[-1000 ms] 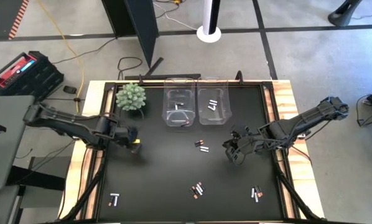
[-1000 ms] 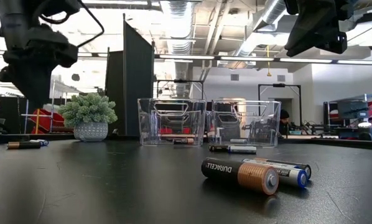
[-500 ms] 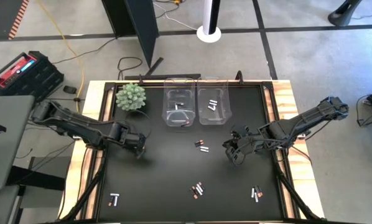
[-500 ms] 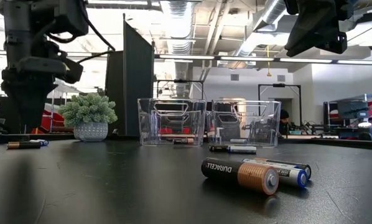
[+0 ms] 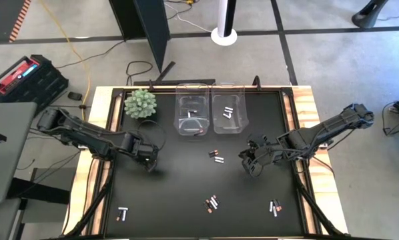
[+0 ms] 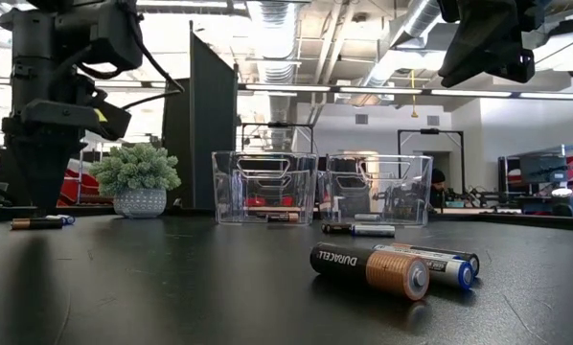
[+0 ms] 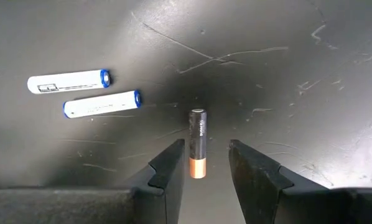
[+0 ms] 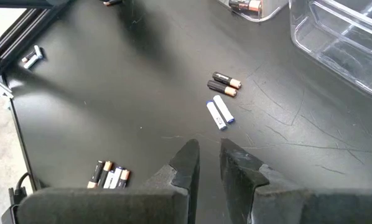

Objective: Sort batteries
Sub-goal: Put the small black battery into the left transparent bin

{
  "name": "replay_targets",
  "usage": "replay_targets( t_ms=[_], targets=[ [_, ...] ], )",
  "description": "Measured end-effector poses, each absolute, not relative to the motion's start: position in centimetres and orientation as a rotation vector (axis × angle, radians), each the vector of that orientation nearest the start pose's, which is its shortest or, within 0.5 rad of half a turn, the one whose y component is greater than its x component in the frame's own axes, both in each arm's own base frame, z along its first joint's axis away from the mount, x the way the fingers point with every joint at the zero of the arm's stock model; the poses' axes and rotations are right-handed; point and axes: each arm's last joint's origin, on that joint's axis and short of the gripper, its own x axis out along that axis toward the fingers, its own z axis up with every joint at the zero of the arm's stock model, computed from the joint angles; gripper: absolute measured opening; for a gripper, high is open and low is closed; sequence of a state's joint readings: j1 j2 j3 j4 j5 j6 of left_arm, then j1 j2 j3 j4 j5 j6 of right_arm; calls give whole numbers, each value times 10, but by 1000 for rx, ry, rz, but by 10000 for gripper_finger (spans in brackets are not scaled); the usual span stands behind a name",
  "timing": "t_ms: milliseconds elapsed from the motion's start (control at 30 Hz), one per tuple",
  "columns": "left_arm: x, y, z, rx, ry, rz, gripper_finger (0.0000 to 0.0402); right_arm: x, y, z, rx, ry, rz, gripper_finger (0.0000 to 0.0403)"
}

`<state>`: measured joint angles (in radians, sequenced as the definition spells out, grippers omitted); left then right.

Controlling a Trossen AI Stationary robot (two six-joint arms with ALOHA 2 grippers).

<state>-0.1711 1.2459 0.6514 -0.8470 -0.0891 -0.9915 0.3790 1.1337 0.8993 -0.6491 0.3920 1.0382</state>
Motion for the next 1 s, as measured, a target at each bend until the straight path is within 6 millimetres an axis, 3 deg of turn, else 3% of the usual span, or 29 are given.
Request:
replay_targets(
  t_ms=[267, 633, 1000],
  targets=[
    [183, -29, 170, -620, 1306, 639, 121, 209, 71, 271, 647, 715, -422, 82],
    [172, -28, 146, -683, 1304, 639, 121, 209, 71, 271, 648, 714, -422, 82],
    [171, -28, 142, -668, 1317, 619, 107, 209, 71, 271, 649, 713, -421, 82]
  ],
)
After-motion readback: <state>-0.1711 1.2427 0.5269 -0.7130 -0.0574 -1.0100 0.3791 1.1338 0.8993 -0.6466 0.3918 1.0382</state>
